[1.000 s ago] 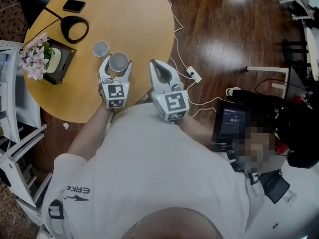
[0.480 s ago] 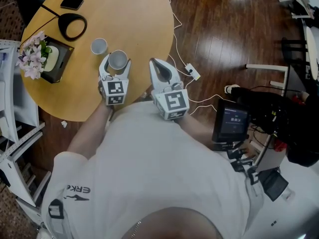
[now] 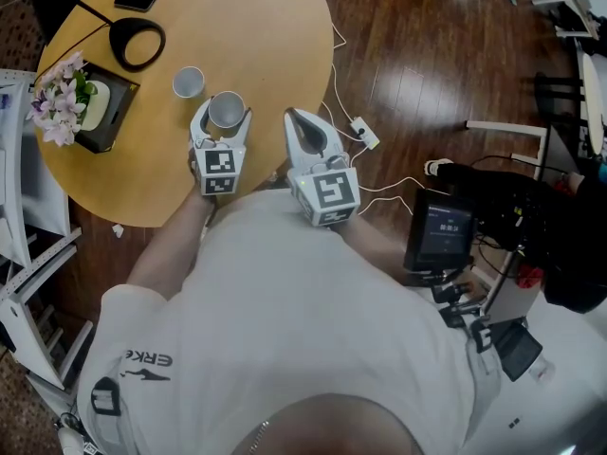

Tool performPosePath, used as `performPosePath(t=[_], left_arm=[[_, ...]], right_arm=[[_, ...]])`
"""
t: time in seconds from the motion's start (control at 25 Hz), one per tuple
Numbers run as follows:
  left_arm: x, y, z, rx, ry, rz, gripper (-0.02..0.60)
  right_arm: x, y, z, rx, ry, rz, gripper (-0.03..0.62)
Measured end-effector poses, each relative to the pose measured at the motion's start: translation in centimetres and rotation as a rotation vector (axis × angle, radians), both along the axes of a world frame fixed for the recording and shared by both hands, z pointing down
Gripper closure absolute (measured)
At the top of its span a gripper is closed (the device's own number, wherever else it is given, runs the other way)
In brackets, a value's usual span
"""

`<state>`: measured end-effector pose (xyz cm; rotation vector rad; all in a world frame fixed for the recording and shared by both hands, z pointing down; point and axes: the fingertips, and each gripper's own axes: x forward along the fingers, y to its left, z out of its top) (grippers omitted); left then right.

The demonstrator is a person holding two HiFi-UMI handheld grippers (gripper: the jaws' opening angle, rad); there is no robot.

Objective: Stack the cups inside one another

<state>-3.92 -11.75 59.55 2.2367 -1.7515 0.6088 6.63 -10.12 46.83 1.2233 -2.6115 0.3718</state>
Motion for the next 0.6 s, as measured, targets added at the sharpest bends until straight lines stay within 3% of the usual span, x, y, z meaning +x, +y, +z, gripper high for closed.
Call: performPosePath(t=[0.6], left_arm=[[0.14, 0.30, -0.05, -0.025, 0.055, 0.023, 0.204]], right_arm=[[-0.31, -0.15, -0.28, 0.004, -0.006, -0.006, 0.580]])
